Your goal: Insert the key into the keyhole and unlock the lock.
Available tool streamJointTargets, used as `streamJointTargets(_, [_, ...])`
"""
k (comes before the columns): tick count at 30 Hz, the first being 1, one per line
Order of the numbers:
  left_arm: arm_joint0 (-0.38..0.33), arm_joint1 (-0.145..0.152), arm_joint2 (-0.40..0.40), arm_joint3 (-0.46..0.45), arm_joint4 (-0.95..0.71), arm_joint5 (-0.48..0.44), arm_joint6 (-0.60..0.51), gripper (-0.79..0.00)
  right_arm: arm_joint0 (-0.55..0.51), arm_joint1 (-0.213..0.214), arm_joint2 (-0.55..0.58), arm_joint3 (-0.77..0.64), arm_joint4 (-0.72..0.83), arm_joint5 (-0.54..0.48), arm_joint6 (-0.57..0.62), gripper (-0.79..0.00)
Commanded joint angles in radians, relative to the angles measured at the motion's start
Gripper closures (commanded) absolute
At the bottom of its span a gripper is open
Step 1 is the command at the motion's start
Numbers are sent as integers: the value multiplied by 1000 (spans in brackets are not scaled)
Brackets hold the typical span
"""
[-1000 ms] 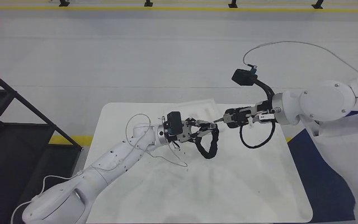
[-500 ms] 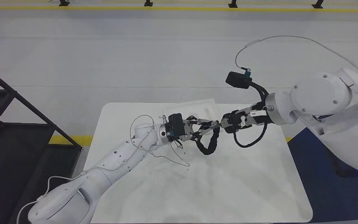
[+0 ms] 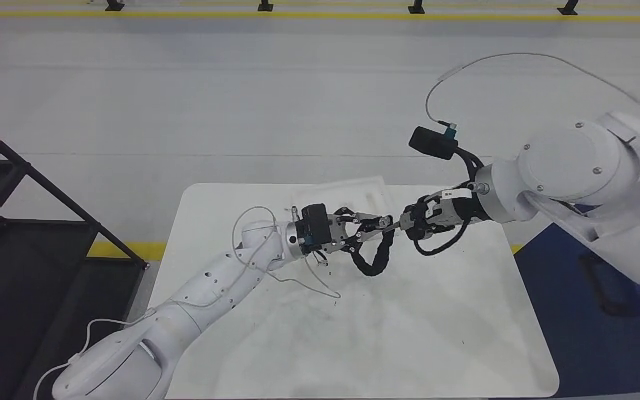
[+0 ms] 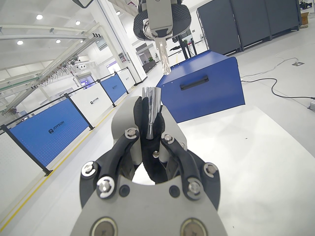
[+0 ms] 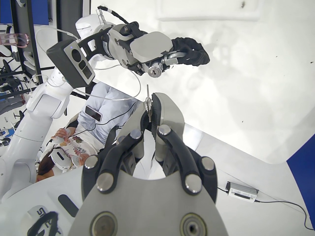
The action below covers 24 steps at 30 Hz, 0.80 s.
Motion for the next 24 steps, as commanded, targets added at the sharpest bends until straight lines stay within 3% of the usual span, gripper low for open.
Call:
streamJointTargets(1, [2,-2,-4,-2,5,-3,-2,0,19,2,-21,0,15,6,-6,0])
streamJointTargets(10, [12,-11,-21,7,11,-24,-3,0,59,2,-68,7,37,41,-41,0])
streamJointTargets(24, [18,-26,-38,18,26,-60,3,0,29,-9,-57,14,20,69,-86,0])
